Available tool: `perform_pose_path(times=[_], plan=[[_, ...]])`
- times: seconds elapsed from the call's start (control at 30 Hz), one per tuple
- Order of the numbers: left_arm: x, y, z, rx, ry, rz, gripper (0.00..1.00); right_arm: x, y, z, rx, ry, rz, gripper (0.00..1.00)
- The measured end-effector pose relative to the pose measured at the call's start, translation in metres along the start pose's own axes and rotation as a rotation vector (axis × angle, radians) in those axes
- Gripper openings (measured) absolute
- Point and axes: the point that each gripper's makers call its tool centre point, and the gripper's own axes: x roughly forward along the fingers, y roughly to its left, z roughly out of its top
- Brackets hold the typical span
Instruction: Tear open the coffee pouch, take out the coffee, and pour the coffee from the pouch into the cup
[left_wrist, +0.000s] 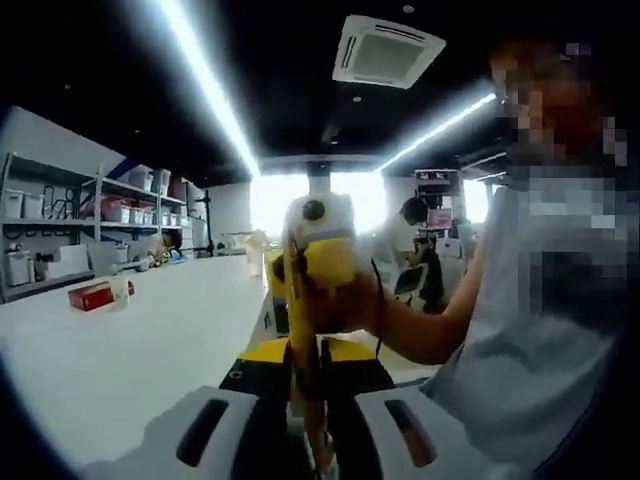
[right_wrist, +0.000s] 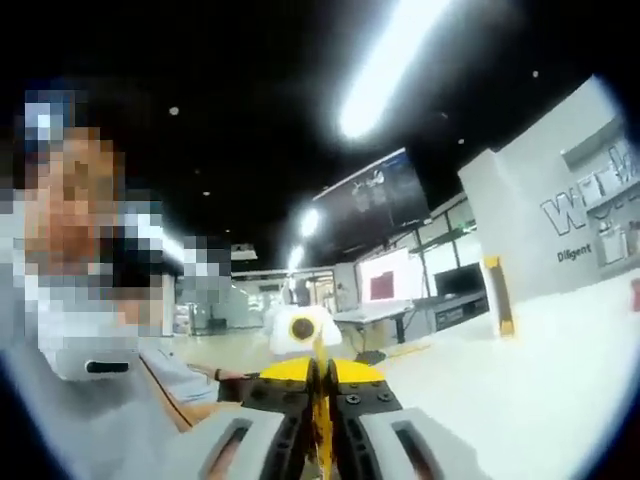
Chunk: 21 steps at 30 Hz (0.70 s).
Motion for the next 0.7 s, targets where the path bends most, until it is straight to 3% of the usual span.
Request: perform_pose_path(times=[0.07,0.23,0.47,0.7], plan=[[-0.004,-0.008,0.01,-0.059,-0.06,-0.063,0.15,0.0,0.002,-0.002,-0.001,0.01,0.016,0.06],[-0.009,-0.005,0.009,-0.1,-0.069,-0.077,0.1,0.002,0.006,-0.004,-0.008,0.017,0.032,0.06],[-0.009,0.008,0.006,-0.101,-0.035,0.013,0.05,0.0,-0.005,-0.005,-0.024,0.001,-0.003,0.09],[-0.009,0.014,0.009,-0.135,-0.055,0.031,0.05,-0.002,-0.011,-0.007,-0.034,0.019,-0.041,0.07]])
